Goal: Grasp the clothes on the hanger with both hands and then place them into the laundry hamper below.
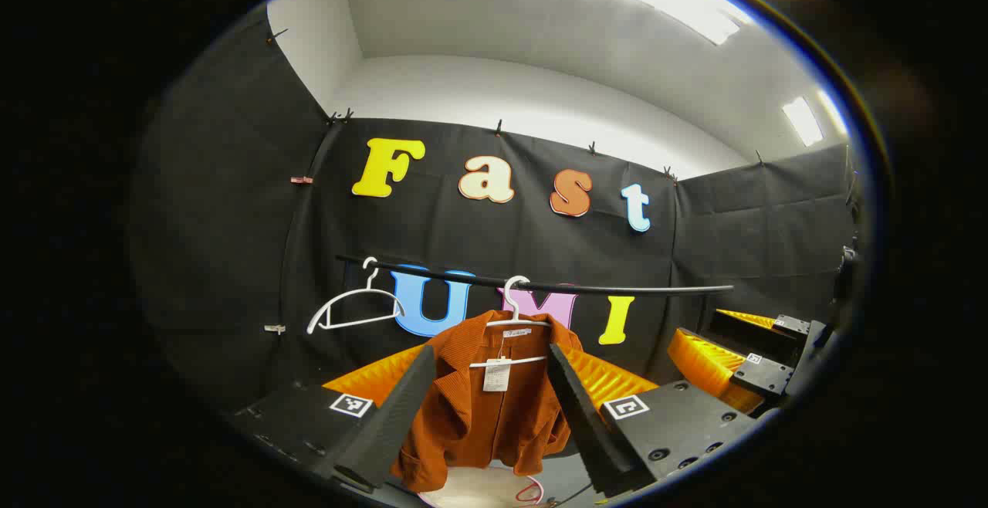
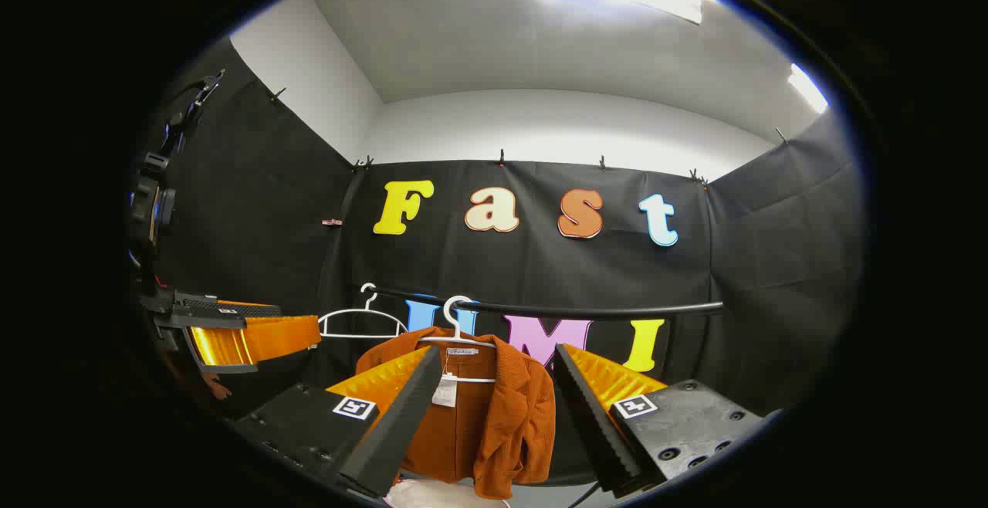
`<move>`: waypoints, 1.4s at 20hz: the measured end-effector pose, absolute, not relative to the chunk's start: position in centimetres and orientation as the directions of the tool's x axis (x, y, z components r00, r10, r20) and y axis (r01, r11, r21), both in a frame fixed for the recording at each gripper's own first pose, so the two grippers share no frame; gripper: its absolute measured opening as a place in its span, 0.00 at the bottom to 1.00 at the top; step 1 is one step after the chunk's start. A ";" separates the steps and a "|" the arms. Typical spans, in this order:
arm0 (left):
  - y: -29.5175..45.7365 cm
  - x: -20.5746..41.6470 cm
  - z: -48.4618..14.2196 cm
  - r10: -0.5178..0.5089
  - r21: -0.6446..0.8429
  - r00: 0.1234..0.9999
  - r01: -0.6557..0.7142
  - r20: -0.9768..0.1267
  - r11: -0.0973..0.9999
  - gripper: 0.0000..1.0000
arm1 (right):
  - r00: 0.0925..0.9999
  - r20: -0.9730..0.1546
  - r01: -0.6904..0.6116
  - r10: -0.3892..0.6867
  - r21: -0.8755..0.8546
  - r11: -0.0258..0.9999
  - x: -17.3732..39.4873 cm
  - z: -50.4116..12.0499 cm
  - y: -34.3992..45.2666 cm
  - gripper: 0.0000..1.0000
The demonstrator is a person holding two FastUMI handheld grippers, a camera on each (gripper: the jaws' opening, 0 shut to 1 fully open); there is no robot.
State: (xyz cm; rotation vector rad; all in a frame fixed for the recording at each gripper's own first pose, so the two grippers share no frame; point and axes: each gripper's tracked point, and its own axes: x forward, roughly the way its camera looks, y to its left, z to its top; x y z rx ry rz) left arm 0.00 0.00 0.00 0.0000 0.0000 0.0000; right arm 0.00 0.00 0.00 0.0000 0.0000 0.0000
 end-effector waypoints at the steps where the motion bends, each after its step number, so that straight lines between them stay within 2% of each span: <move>1: 0.1 -0.1 0.0 0.005 0.000 1.000 -0.005 0.003 1.000 0.93 | 1.000 0.000 0.001 -0.001 -0.003 1.000 -0.2 0.0 0.0 0.96; 11: 0.4 -1.2 -0.2 0.007 -0.054 1.000 -0.007 -0.013 0.999 0.93 | 1.000 -0.014 0.000 0.000 0.002 1.000 -1.3 0.1 0.3 0.96; 19: 0.5 -1.9 0.9 -0.014 -0.036 0.999 0.016 0.035 0.999 0.93 | 1.000 -0.004 0.010 -0.010 -0.009 1.000 -1.6 0.6 0.8 0.96; 28: 1.5 -1.1 -0.7 -0.062 -0.046 0.998 0.061 -0.009 0.997 0.93 | 0.998 -0.042 0.050 -0.051 -0.023 0.998 -1.5 -1.0 1.6 0.96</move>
